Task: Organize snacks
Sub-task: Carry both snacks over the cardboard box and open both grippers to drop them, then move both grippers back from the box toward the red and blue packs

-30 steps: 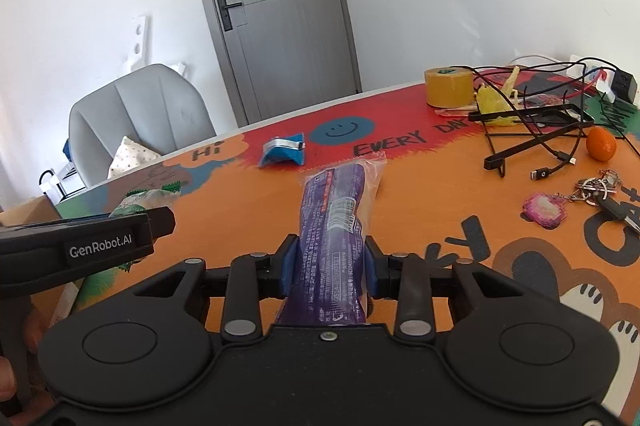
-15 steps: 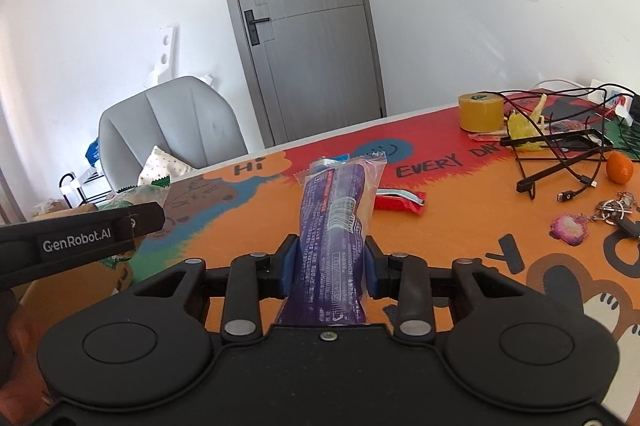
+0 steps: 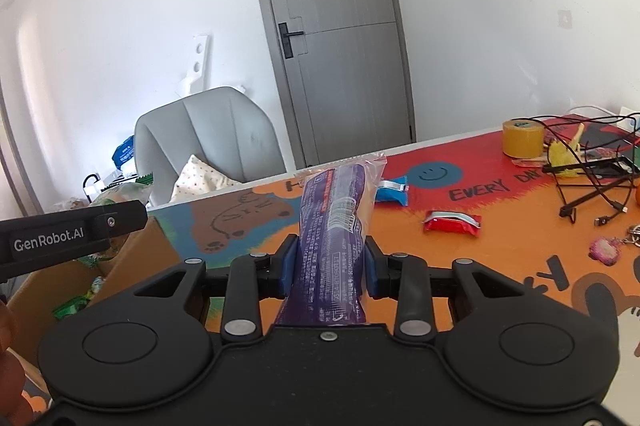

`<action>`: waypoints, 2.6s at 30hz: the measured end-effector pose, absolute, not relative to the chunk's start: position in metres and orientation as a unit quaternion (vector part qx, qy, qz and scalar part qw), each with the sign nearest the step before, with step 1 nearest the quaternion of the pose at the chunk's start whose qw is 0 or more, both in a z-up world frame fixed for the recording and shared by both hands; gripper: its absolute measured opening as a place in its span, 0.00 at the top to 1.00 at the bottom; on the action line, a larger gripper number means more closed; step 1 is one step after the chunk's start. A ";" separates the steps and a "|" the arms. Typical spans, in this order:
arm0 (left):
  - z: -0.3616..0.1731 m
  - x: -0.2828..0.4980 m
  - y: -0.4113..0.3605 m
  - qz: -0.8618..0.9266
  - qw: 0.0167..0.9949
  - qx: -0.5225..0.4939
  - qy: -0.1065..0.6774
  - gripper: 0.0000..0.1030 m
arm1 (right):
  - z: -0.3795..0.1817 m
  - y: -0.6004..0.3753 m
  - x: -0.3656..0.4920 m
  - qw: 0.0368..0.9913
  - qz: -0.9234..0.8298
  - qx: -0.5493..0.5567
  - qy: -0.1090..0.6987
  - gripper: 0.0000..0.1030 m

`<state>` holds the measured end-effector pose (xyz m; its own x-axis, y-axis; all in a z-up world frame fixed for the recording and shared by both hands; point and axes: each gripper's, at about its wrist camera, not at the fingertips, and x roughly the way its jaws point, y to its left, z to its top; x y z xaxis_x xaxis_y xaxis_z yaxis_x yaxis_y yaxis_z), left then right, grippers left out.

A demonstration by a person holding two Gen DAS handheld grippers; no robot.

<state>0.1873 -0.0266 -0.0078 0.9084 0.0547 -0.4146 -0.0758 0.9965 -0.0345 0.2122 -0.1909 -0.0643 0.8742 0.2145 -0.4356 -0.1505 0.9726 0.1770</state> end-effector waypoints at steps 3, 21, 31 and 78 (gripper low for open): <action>-0.004 0.179 -0.006 0.052 0.976 -0.032 0.208 0.54 | -0.062 -0.179 0.211 0.965 0.105 0.067 0.230 0.67; -0.011 0.152 0.086 0.108 0.966 -0.084 0.221 0.54 | -0.046 -0.095 0.199 0.958 0.173 0.036 0.227 0.67; -0.019 0.160 0.094 0.080 0.967 -0.112 0.216 0.49 | -0.038 -0.066 0.201 0.956 0.183 0.026 0.227 0.67; -0.016 0.149 0.055 0.104 0.966 -0.071 0.226 0.09 | -0.047 -0.126 0.188 0.962 0.115 0.048 0.243 0.12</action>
<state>0.1492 0.0551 -0.0158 0.8761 0.1691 -0.4515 -0.2337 0.9681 -0.0907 0.1879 -0.1264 -0.0473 0.8555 0.2450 -0.4562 -0.1983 0.9688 0.1484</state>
